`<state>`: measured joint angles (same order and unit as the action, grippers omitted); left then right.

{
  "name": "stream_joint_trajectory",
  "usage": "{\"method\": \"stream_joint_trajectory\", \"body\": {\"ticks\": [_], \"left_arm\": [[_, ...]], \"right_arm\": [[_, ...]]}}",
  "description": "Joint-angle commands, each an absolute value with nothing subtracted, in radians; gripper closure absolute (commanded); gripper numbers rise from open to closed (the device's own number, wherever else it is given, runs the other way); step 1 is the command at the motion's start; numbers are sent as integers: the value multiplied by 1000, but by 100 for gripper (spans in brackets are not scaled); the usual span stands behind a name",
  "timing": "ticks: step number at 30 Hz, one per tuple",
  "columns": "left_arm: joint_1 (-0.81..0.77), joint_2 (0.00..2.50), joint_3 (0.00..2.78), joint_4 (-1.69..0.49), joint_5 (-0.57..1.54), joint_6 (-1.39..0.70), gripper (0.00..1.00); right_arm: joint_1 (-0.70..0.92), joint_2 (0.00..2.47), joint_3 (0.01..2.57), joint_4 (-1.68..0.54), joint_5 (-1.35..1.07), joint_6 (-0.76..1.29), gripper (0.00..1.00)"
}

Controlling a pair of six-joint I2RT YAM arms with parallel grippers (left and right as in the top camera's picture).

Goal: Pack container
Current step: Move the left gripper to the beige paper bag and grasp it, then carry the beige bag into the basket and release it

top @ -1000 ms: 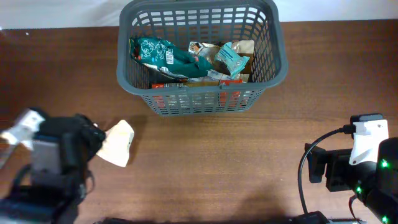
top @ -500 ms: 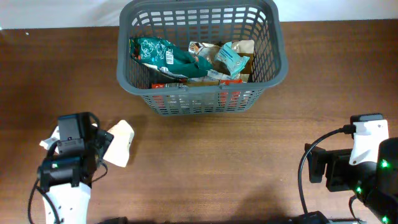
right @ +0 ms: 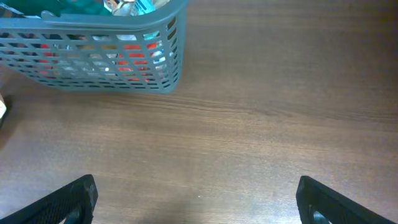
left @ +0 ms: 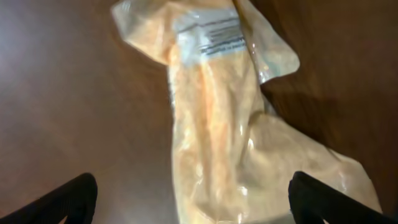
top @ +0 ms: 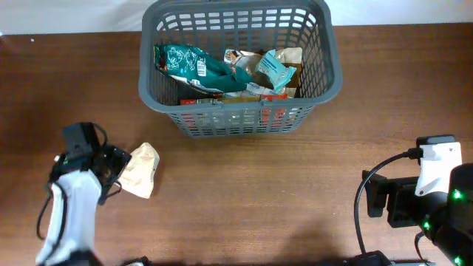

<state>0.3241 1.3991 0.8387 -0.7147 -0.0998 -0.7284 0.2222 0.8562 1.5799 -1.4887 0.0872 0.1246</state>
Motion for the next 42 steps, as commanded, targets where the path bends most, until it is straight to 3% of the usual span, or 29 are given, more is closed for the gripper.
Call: {"method": "stream_joint_trajectory", "body": {"ticks": [1,9,15,17,27,34,42], "left_arm": [[330,1494,831,-658,-58,-701,8],[330,1648,831,-516,-28,-679,11],[330,1670,831,-486,-28,-678,36],[330,1670,831,-482,-29,-678,54],[330,1668,843,-490,-25,-656,79],[330,1580,1012,-637,-41,-597,89],[329,1337,1282,-788,-97,-553,90]], "right_arm": [[217,856,1580,-1487,86,124,1],[217,856,1580,-1487,86,124,1],[217,856,1580,-1487,86,124,1],[217,856,1580,-1487,86,124,1],[217,856,1580,-1487,86,124,1],[217,856,1580,-1487,86,124,1],[217,856,1580,-1487,86,124,1]]}}
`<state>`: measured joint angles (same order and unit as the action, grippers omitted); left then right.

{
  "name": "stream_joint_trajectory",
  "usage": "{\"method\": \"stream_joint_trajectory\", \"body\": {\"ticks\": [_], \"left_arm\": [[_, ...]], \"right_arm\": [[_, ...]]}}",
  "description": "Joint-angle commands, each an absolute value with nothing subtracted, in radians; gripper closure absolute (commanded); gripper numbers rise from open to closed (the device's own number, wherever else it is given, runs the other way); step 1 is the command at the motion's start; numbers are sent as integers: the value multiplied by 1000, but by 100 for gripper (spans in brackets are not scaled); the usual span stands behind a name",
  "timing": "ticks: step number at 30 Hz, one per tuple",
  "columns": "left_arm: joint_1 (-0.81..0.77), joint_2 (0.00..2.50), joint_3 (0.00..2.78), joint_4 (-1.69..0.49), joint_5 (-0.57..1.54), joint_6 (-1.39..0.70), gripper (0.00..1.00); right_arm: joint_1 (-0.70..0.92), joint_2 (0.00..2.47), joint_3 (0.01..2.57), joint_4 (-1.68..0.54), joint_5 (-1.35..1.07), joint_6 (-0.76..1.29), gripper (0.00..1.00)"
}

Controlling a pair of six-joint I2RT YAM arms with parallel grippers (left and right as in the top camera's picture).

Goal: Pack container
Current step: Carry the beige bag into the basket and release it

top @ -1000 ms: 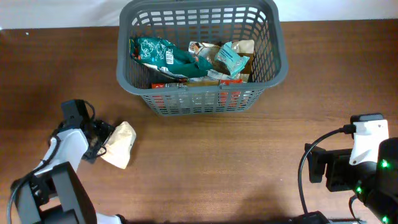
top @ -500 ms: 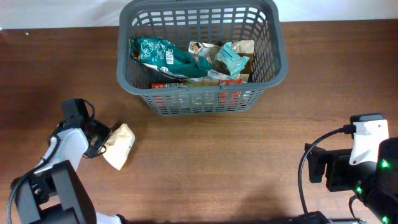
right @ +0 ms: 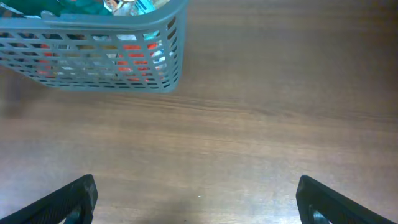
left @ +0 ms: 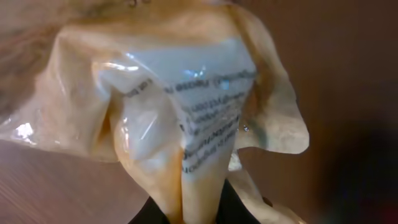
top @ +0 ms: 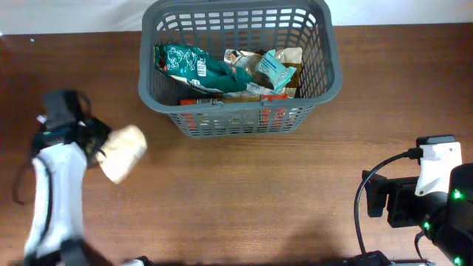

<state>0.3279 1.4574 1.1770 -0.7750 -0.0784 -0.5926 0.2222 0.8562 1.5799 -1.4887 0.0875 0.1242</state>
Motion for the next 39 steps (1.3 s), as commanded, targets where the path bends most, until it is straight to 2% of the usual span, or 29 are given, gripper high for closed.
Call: {"method": "stream_joint_trajectory", "body": {"ticks": [1,6,9,20,27,32,34,35,37,38,39], "left_arm": [[327,1308,1312,-791,-88,-539,90],[255,1207,1487,-782,35,-499,89],[134,1221,1596,-770,92,-500,89],[-315,1548,1859,-627,83,-462,88],[-423,1800,2043,-605,62,-425,89],[-453,1855,2067,-582,27,-425,87],[-456,1855,2067,-580,27,-425,79],[-458,1852,2071,-586,31,-425,65],[-458,1845,2083,-614,31,-425,13],[-458,1838,2091,-633,31,-425,1],[-458,1825,2102,-663,30,-425,0]], "right_arm": [[217,856,1580,-1487,86,124,1],[217,856,1580,-1487,86,124,1],[217,856,1580,-1487,86,124,1],[217,856,1580,-1487,86,124,1],[217,856,1580,-1487,86,124,1],[217,856,1580,-1487,86,124,1],[217,856,1580,-1487,86,124,1],[217,856,1580,-1487,86,124,1],[217,856,1580,-1487,86,124,1],[217,856,1580,-1487,86,124,1],[217,856,1580,-1487,86,124,1]]}}
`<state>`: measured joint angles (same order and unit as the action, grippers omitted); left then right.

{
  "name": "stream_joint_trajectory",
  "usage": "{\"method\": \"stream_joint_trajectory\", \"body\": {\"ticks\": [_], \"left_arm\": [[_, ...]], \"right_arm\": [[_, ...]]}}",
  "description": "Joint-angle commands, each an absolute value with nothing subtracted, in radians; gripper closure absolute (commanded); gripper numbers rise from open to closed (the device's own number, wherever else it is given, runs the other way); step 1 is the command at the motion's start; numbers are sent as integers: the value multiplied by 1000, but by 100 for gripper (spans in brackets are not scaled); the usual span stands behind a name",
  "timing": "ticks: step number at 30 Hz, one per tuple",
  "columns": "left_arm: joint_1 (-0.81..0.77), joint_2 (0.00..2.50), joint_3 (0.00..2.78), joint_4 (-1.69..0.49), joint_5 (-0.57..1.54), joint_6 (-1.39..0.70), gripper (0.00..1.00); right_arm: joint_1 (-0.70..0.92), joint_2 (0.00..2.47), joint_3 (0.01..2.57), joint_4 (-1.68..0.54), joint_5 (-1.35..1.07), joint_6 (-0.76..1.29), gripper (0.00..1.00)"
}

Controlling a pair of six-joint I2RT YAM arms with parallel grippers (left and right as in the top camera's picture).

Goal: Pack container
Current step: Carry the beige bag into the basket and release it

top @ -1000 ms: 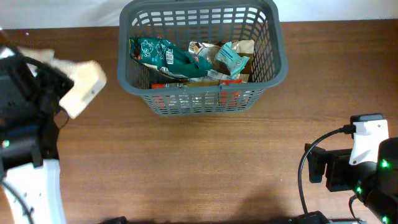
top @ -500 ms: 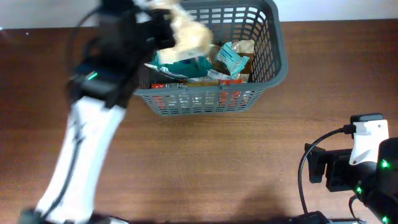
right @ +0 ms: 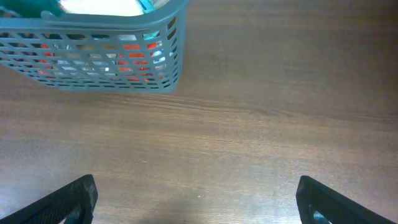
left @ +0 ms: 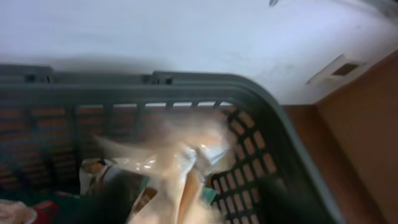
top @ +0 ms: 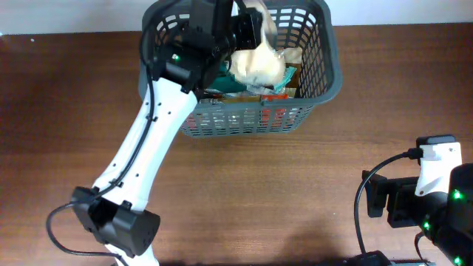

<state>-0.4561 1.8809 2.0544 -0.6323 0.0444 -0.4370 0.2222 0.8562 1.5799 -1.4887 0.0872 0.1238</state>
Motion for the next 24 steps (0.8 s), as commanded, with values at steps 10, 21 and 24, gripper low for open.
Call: {"method": "stream_joint_trajectory", "body": {"ticks": [10,21,24], "left_arm": [[-456,1534,2146,-1027,-46,-387,1],[-456,1011,1949,-1406,-345,-435,1],[-456,789,1748,-1394,-375,-516,1]], "right_arm": [[217,856,1580,-1487,86,124,1],[217,856,1580,-1487,86,124,1],[217,856,1580,-1487,86,124,1]]}}
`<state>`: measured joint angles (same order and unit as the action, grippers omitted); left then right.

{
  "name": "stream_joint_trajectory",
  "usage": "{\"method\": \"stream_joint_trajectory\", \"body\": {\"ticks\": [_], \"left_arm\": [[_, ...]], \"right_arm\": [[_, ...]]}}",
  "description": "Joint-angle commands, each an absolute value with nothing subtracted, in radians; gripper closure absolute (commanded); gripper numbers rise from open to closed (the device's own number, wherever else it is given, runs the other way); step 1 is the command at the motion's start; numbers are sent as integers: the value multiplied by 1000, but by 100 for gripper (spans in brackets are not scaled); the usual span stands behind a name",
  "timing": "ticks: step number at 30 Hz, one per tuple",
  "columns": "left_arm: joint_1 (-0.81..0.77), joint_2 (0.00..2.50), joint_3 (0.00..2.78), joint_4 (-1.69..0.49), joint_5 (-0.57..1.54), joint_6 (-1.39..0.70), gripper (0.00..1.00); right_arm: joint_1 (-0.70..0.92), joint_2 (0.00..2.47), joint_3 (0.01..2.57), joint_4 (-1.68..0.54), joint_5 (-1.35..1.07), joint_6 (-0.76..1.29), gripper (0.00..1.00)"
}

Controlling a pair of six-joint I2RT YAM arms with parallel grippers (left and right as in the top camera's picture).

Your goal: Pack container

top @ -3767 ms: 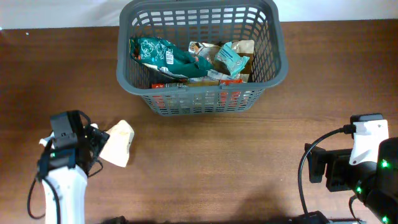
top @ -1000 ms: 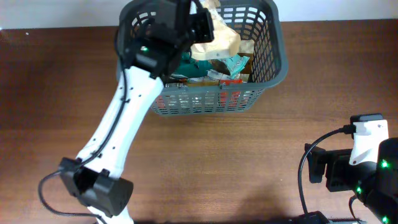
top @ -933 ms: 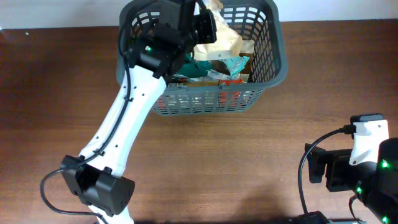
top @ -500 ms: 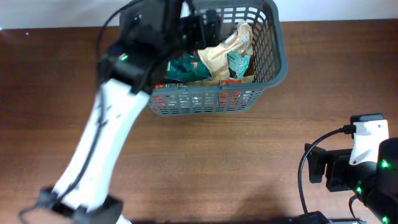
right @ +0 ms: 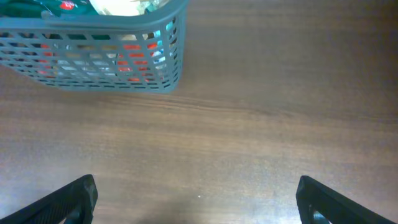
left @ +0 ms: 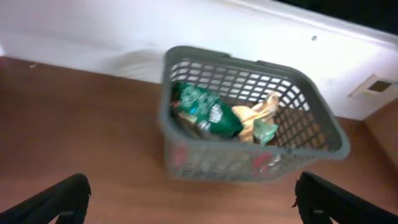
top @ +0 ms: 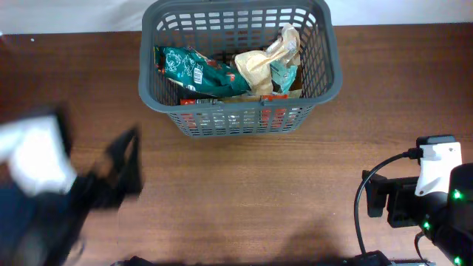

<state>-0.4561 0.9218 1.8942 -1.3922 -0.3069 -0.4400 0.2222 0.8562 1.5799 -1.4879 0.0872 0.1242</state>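
Observation:
A grey plastic basket [top: 236, 118] stands at the back middle of the wooden table. Inside it a pale orange bag [top: 259, 66] lies on a green packet [top: 196, 70] and other snack packs. My left gripper [left: 193, 205] is open and empty, well back from the basket [left: 249, 158]; the arm shows as a blur at the overhead view's left front [top: 66, 192]. At the front right my right gripper [right: 196, 199] stands open over bare wood, holding nothing.
A white wall [left: 93, 37] runs behind the table. The basket's corner [right: 168, 68] shows at the top left of the right wrist view. Black cables [top: 362, 207] loop beside the right arm.
My left gripper was shut on the pale orange bag over the basket. Now the bag lies in the basket, and the gripper is open and back at the left front. The right arm is unmoved.
The pale orange bag lay on the table at the left with my left gripper open around it. Then the gripper was shut on it and held it up. Then it hung over the basket. Now it rests inside and the left arm has withdrawn.

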Motion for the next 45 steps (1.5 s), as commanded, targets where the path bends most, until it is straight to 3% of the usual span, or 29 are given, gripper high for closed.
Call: {"method": "stream_joint_trajectory", "body": {"ticks": [1,7,11,24,31,35,45], "left_arm": [[-456,725,1687,-1390,-375,-535,1],[-456,446,1467,-1434,-318,-636,1],[-456,399,1465,-1686,-318,-636,1],[-455,394,1453,-1641,-467,-589,1],[-299,387,1363,-1423,-432,-206,1],[-147,324,1142,-1116,-181,157,1],[-53,104,614,-786,53,197,1]], "right_arm": [[217,856,1580,-1487,86,124,1],[217,856,1580,-1487,86,124,1],[217,856,1580,-1487,86,124,1],[217,856,1580,-1487,86,124,1],[217,856,1580,-1487,86,124,1],[217,856,1580,-1487,86,124,1],[217,856,1580,-1487,86,124,1]]}}
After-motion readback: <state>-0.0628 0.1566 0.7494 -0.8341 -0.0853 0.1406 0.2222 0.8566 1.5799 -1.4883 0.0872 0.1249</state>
